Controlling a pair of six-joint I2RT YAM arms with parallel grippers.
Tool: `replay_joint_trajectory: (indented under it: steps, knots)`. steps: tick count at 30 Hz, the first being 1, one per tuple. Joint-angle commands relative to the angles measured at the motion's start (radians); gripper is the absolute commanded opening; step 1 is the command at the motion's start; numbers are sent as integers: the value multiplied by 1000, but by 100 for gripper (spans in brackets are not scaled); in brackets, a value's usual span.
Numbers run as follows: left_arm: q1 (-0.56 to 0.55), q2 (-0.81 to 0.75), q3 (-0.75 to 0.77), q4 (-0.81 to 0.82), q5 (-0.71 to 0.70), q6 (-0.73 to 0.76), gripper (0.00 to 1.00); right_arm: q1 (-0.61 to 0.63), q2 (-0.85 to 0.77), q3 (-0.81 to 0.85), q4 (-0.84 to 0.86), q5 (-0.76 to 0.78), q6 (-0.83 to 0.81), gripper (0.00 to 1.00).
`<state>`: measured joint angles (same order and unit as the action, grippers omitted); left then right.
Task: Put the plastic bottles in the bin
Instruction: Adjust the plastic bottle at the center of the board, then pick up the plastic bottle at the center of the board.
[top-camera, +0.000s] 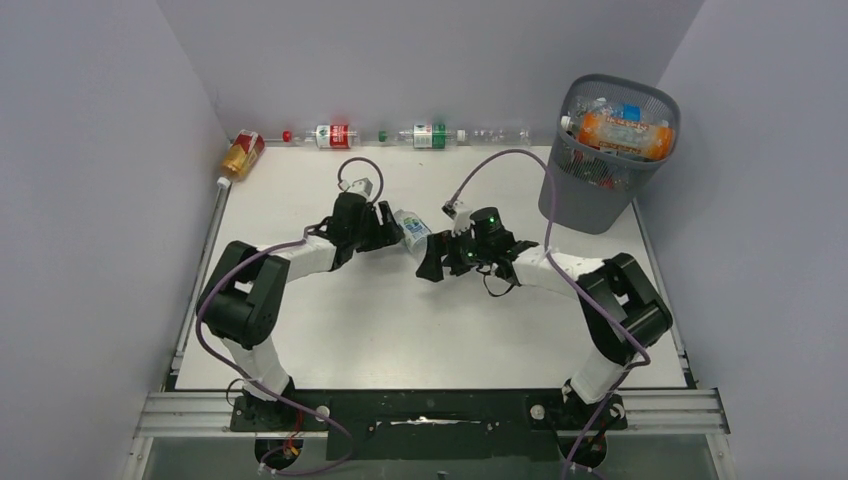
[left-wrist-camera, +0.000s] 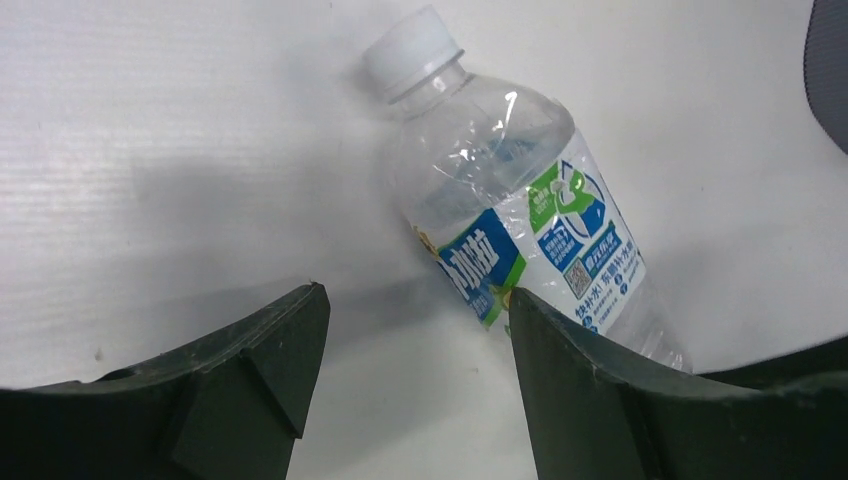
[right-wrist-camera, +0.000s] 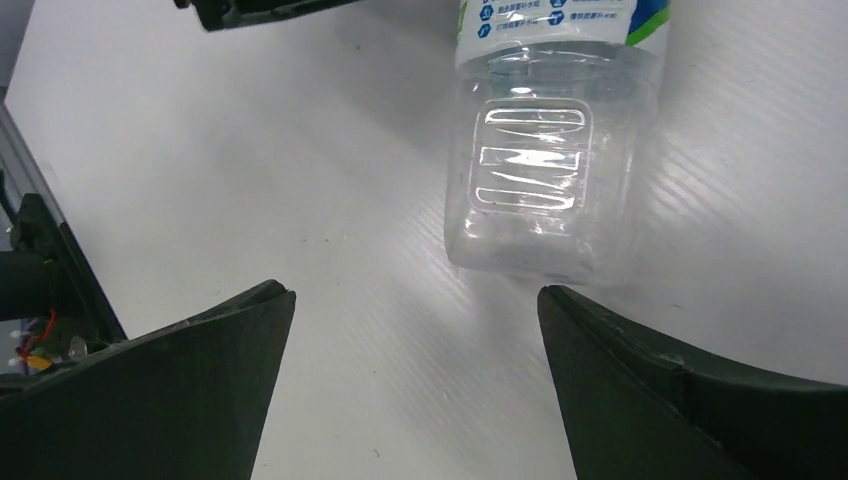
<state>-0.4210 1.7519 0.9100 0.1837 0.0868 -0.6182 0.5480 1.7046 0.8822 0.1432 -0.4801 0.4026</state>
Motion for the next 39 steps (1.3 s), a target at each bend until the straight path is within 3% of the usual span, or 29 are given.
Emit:
replay_joint_trajectory:
  steps: [1, 7, 15, 25, 34, 39]
  knots:
    - [22, 69, 128, 46, 1, 31, 66, -2, -106, 48, -96, 185, -59, 98]
    - [20, 41, 173, 10, 17, 36, 65, 0, -98, 186, -265, 403, -74, 98]
    - [33, -88, 79, -22, 18, 39, 68, 22, 71, 382, -357, 422, 1, 98]
    - [93, -171, 30, -38, 23, 46, 73, 93, 277, 617, -519, 559, -1, 98]
    - [123, -202, 1, -27, 42, 49, 74, 107, 282, 620, -503, 547, 5, 98]
    - [128, -202, -17, -7, 57, 37, 74, 110, 351, 709, -591, 589, -18, 98]
